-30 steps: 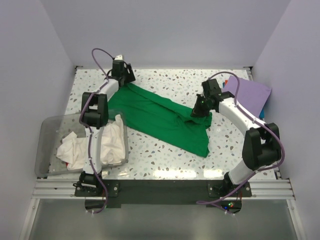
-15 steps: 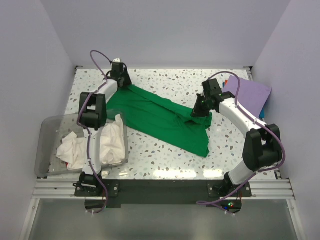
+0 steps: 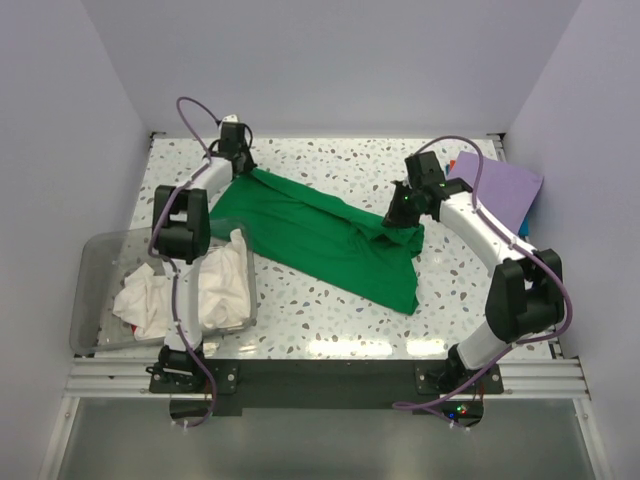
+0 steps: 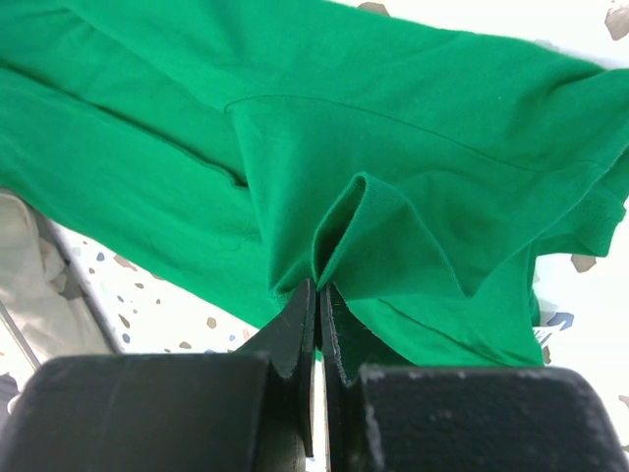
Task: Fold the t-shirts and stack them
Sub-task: Fold the tshirt
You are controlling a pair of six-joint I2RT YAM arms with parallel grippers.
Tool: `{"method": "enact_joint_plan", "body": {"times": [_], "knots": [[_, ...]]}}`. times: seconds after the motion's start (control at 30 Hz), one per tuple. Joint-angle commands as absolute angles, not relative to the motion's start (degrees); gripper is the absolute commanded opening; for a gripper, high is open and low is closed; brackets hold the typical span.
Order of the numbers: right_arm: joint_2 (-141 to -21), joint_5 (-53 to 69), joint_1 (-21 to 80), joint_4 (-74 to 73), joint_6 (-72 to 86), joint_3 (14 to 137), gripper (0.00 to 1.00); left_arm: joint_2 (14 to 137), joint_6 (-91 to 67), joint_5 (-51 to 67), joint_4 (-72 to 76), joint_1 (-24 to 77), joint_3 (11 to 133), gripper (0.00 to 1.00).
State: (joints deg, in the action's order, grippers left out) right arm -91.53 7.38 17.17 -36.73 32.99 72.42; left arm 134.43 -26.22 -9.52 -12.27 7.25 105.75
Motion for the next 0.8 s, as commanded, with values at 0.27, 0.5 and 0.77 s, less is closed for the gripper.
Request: {"method": "enact_joint_plan", "body": {"times": [0.27, 0.5, 0.77], "knots": [[-88.0, 4.5, 17.4, -42.6, 31.6, 76.8, 0.00, 126.0, -22.6, -9.1, -14.1, 5.3, 104.7, 0.00], [-85.6, 5.5, 17.4, -46.0, 31.4, 76.2, 0.00, 124.0, -21.5, -7.1, -16.9, 3.4, 101.6, 0.00], [-83.4, 9.9, 17.8, -45.5, 32.4, 69.4, 0.00, 123.1, -20.3, -7.8, -19.2, 2.5, 97.7, 0.00]]}}
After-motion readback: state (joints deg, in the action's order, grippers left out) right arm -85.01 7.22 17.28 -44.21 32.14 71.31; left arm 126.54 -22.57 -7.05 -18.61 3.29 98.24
